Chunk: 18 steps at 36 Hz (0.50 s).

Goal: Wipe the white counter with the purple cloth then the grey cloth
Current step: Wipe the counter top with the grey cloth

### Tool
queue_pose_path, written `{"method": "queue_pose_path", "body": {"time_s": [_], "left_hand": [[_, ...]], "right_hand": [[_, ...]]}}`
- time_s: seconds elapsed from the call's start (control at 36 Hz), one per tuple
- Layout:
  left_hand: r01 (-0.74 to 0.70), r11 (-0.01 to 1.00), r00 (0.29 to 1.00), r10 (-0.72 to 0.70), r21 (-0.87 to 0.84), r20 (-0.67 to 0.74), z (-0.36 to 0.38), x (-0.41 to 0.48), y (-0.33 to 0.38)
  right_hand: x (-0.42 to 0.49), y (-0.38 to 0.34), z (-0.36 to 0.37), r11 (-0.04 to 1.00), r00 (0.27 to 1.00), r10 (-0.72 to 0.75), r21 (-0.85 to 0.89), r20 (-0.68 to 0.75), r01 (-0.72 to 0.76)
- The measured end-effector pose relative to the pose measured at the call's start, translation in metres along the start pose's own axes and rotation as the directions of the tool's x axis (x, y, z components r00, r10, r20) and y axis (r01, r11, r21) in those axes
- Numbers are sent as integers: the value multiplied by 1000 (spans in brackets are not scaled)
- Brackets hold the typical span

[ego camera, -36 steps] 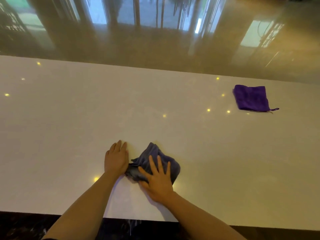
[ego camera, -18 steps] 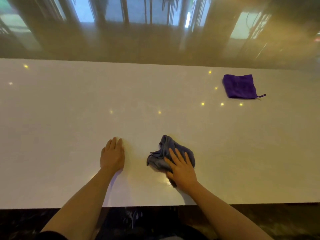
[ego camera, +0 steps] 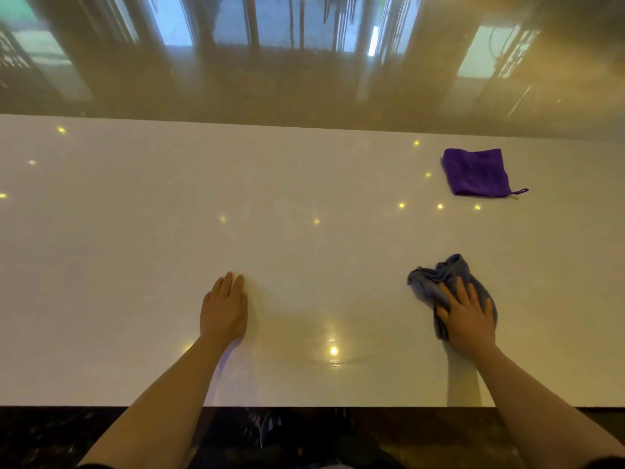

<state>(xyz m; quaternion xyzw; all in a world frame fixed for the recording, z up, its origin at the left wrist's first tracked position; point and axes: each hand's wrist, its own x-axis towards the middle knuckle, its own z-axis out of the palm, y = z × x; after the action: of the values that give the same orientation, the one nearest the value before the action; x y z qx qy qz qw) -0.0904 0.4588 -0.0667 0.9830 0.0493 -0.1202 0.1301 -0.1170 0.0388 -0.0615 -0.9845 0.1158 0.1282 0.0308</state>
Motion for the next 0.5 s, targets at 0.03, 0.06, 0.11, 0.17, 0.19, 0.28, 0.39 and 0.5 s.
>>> {"method": "queue_pose_path", "body": {"time_s": [0.03, 0.06, 0.11, 0.17, 0.19, 0.28, 0.39, 0.5], "left_hand": [[-2, 1000, 1000, 2, 2, 0, 0, 0, 0], [-2, 1000, 1000, 2, 0, 2, 1, 0, 0], [-1, 1000, 1000, 1, -9, -2, 0, 1, 0], [-3, 1000, 1000, 3, -7, -12, 0, 2, -1], [-5, 1000, 1000, 5, -7, -16, -1, 3, -1], [1, 1000, 1000, -1, -11, -15, -1, 5, -3], [21, 1000, 1000, -21, -20, -10, -2, 11, -5], [5, 1000, 1000, -5, -2, -16, -5, 21, -5]], "right_hand": [[3, -2, -2, 999, 1000, 30, 44, 1, -30], [6, -5, -3, 994, 998, 61, 86, 2, -61], [13, -11, -3, 982, 992, 129, 140, 6, -128], [20, -19, -3, 963, 980, 201, 179, 12, -200], [23, -24, -4, 951, 971, 237, 201, 17, -235], [35, -42, -7, 903, 940, 336, 264, 52, -338], [51, -58, -8, 854, 910, 408, 320, 76, -410], [64, -69, -6, 836, 899, 428, 337, 92, -433]]}}
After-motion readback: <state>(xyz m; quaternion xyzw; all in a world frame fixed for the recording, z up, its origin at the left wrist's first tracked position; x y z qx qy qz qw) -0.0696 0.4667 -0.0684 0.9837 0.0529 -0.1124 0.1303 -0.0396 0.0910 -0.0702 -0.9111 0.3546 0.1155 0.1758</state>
